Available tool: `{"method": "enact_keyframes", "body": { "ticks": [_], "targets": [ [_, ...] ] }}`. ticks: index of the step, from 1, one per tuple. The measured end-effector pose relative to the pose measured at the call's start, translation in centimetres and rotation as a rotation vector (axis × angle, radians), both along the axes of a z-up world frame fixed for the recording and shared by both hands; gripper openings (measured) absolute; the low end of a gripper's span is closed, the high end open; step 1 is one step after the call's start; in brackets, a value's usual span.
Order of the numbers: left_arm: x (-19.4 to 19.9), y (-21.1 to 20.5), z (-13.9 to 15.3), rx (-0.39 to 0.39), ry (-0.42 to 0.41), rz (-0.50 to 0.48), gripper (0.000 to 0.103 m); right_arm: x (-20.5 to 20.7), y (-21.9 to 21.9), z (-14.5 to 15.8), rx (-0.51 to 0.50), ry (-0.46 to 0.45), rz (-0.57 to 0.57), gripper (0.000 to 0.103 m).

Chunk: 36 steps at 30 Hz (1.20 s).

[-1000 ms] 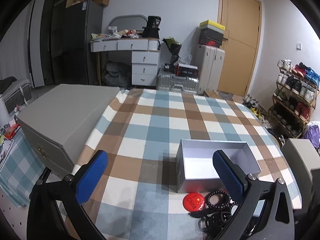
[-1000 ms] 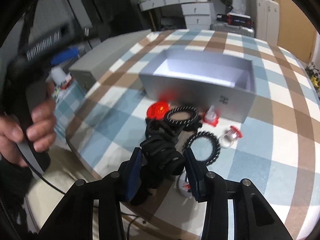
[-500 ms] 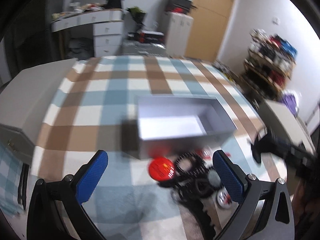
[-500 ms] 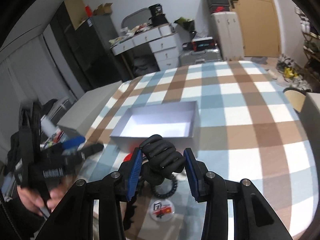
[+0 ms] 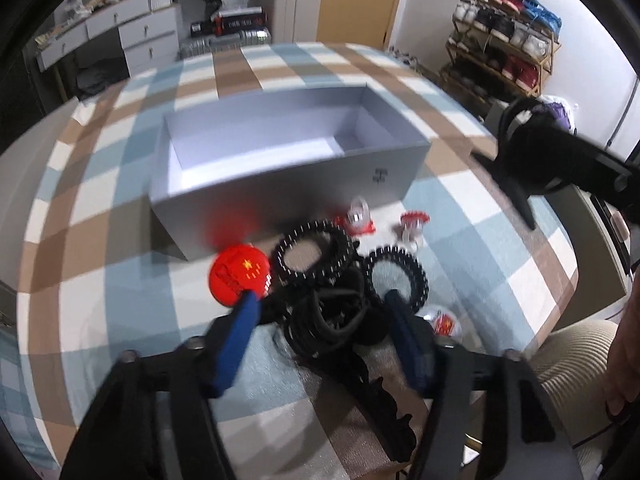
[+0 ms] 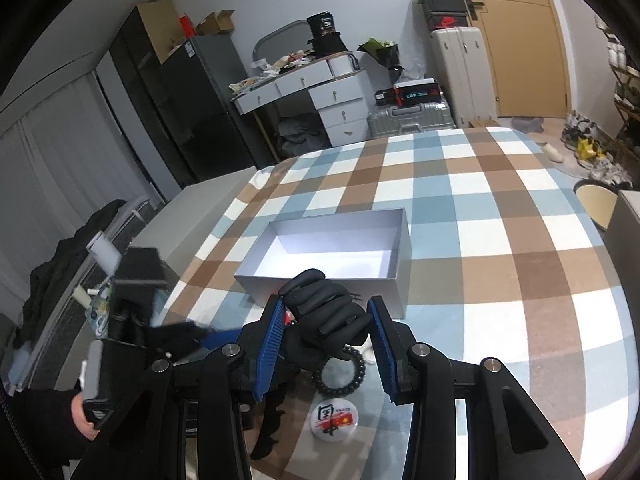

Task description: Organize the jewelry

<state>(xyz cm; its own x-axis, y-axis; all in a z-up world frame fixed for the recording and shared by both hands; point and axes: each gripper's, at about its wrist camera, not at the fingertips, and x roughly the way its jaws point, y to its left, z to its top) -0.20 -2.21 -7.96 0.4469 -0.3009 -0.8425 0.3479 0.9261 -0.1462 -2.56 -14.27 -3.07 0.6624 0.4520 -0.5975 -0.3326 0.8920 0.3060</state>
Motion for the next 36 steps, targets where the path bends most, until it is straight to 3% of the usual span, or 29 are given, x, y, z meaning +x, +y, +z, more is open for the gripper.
{"method": "enact_keyframes", "body": {
  "ticks": [2, 8, 21, 29, 36],
  "targets": [
    [-0.2, -0.1, 0.0, -0.013, 0.015, -0.016, 0.040, 0.1, 0.0, 0.0, 0.003, 0.000, -0.002, 0.041],
    [-0.8, -0.2, 0.4, 0.002, 0.002, -0.040, 0.040, 0.0, -0.2, 0.1, 0.007, 0.000, -0.003, 0.041],
    [-0.6, 0.7, 4.5, -0.114, -0.155, -0.001, 0.040, 0.3, -0.4, 0.7, 0.046, -0.017, -0.016, 0.041],
    [1.7, 1.5, 6.5, -0.142, -0.219, 0.045, 0.040, 2.1, 0.1, 2.6, 0.029, -0.055, 0.003, 0.041],
    [5.6, 1.6, 8.0, -0.106, -0.267, 0.067, 0.040, 6.0, 1.8, 4.3, -0.036, -0.079, 0.030, 0.041]
  ]
}}
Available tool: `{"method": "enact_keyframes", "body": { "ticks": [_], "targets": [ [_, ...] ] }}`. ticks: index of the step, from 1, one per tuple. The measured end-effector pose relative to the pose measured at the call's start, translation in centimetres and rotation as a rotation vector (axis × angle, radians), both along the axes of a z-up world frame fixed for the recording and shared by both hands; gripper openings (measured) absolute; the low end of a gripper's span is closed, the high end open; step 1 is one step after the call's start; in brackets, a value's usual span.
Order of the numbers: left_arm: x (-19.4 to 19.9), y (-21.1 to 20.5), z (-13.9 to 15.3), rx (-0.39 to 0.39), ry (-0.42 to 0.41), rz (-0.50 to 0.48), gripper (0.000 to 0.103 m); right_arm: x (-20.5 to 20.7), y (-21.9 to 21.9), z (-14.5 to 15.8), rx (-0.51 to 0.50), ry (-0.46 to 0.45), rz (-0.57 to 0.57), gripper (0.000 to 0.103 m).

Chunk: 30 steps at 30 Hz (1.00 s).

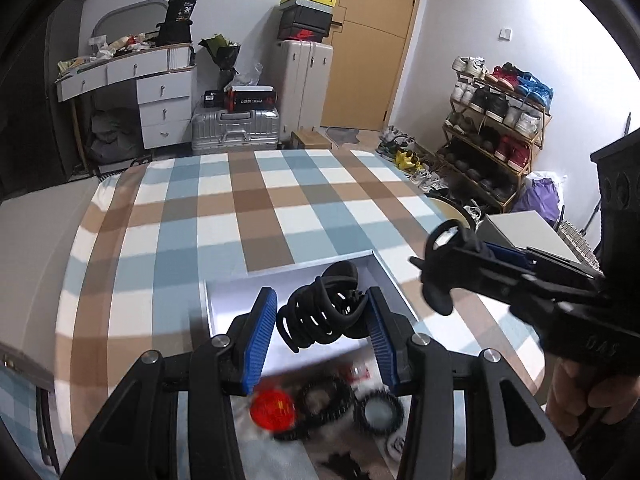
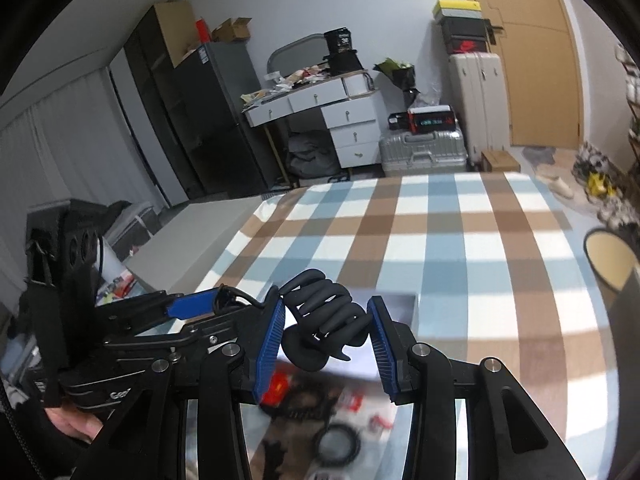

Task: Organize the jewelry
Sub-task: 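Lower both held hair ties into the silver box and open both grippers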

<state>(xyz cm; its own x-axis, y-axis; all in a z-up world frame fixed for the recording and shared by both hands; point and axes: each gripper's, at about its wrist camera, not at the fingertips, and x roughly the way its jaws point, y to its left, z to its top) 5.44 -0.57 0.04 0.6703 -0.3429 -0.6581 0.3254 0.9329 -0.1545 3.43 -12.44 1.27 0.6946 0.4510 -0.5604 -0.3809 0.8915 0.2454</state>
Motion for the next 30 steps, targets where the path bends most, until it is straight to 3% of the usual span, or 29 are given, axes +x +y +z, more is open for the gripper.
{"method": "enact_keyframes", "body": {
  "ticks": [4, 9, 17, 24, 30],
  "targets": [
    [1.7, -0.2, -1.0, 0.056, -0.009, 0.034, 0.040, 3.3, 0.2, -0.3, 0.017, 0.043, -0.028, 0.041],
    [3.4, 0.2, -3.3, 0.056, 0.051, 0.026, 0.040, 6.1, 0.2, -2.9, 0.029, 0.107, -0.031, 0.041],
    [4.3, 0.9, -4.3, 0.027, 0.113, 0.015, 0.040, 7.4, 0.5, -5.8, 0.044, 0.193, -0.004, 0.041],
    [4.5, 0.8, -4.9, 0.039, 0.138, 0.013, 0.040, 7.4, 1.9, -6.9, 0.010, 0.209, 0.029, 0.041],
    [5.2, 1.4, -5.4, 0.000, 0.162, 0.026, 0.040, 8.0, 2.0, -7.9, 0.007, 0.243, 0.008, 0.041]
  ]
}}
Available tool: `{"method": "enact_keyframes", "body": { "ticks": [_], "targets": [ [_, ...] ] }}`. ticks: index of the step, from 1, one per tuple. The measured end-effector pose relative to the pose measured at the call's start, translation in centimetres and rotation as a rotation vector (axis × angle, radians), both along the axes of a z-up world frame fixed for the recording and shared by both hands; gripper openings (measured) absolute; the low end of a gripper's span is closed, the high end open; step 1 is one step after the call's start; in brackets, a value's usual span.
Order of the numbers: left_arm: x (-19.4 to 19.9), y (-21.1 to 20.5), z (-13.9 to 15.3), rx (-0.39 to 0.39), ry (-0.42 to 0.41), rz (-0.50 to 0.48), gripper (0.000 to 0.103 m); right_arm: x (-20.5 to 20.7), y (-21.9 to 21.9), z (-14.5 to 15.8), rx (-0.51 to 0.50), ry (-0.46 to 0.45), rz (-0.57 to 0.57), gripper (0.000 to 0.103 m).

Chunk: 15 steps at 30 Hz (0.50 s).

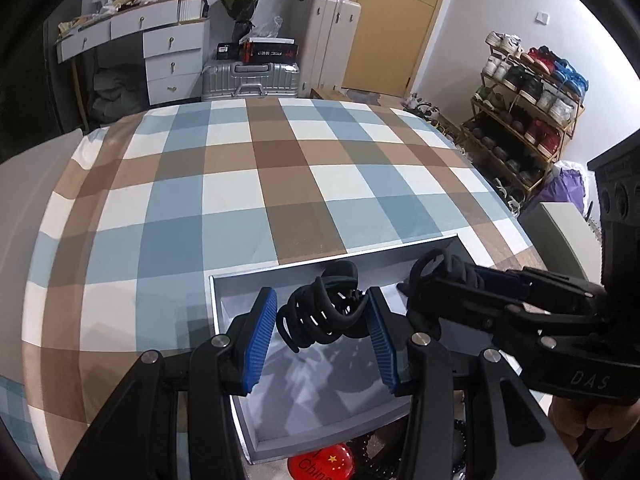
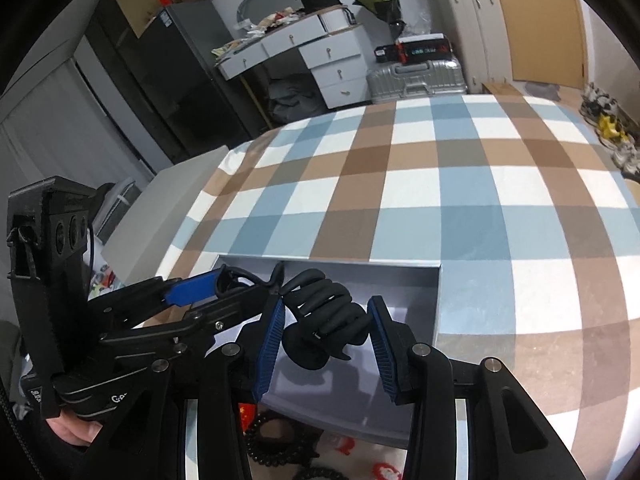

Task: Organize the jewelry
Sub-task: 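Lower both held hair ties into the silver box and open both grippers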

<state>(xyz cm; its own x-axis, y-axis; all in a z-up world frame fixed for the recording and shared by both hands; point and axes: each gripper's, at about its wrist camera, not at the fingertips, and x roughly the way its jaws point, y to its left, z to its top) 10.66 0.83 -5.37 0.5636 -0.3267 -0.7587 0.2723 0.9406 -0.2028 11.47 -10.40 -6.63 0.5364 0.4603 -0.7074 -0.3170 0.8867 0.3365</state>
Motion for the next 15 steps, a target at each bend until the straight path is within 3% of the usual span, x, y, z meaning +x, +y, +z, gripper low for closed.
{"method": "enact_keyframes", "body": {
  "ticks": [11, 13, 15],
  "targets": [
    [0.55, 0.86, -0.59, -0.112, 0.082, -0.016, 0.041, -0.05, 0.72, -0.23, -0.008, -0.033, 0.007, 0.044],
    [0.23, 0.74, -0.27, -0.094, 0.065, -0.021, 0.041, -0.17, 0.61, -0.08, -0.006, -0.039, 0.005, 0.052],
    [-0.23, 0.71, 0.09, -0.084, 0.036, -0.028, 0.048, -0.54, 0.45, 0.35, 0.002, -0.058, 0.005, 0.056]
  ]
}}
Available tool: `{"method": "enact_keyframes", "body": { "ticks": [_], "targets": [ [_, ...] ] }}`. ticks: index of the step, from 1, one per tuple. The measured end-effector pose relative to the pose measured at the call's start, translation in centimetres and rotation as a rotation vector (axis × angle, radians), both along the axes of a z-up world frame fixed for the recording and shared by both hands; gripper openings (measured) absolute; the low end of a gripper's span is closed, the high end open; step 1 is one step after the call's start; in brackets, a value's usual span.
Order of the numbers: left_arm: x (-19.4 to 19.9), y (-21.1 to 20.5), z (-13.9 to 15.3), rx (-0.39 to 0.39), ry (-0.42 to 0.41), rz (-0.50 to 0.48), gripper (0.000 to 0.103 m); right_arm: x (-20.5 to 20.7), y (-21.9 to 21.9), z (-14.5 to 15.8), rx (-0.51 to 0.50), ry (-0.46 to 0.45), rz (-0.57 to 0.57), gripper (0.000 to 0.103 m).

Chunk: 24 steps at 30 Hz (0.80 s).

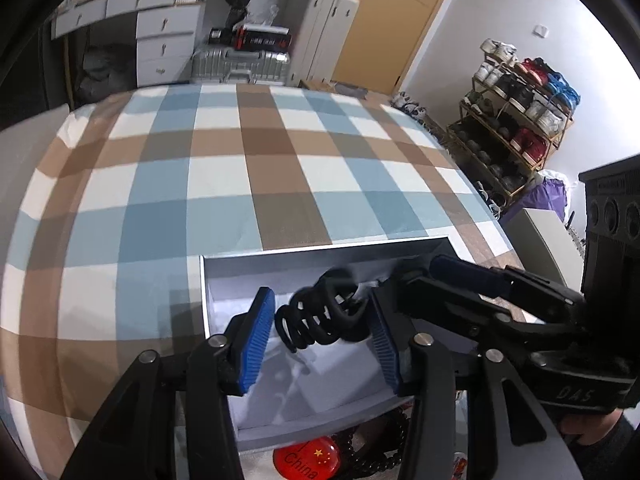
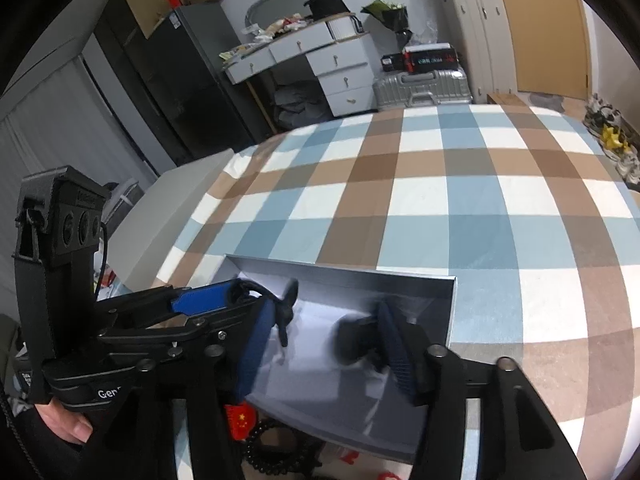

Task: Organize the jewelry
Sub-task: 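Lower both held hair ties into the silver box and open both grippers, then grasp the long black hair claw clip with the left gripper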

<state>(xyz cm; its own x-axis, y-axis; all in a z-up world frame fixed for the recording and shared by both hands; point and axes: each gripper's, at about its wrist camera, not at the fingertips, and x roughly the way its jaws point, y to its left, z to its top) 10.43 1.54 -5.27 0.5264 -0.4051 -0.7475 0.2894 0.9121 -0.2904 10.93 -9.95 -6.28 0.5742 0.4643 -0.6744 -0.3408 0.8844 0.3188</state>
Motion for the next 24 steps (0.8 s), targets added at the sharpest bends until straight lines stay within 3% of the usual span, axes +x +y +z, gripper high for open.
{"method": "enact_keyframes", "body": {
  "ticks": [2, 4, 11, 15, 17, 24],
  "targets": [
    [-0.5, 0.2, 0.4, -0.001, -0.027, 0.002, 0.061, -0.5, -0.4, 0.7, 0.017, -0.027, -0.003, 0.060],
    [-0.7, 0.6, 0.6, -0.014, -0.040, 0.007, 0.068, -1.1, -1.0, 1.4, 0.040, -0.058, -0.013, 0.066],
    [-1.6, 1.3, 1.2, 0.010, -0.085, 0.048, 0.068, -2.9, -2.3, 3.5, 0.068, -0.161, -0.061, 0.086],
    [-2.5, 1.2, 1.7, 0.038, -0.120, 0.059, 0.071, -3.8, -2.6, 4.0, 0.063, -0.189, -0.072, 0.089],
    [-3.0, 1.1, 1.9, 0.060, -0.148, 0.065, 0.079, -4.3, -2.7, 4.1, 0.039, -0.204, -0.082, 0.093],
    [-4.1, 1.4, 2.6, 0.097, -0.203, 0.117, 0.080, -5.6, -3.1, 4.6, 0.002, -0.246, -0.115, 0.099]
  ]
}}
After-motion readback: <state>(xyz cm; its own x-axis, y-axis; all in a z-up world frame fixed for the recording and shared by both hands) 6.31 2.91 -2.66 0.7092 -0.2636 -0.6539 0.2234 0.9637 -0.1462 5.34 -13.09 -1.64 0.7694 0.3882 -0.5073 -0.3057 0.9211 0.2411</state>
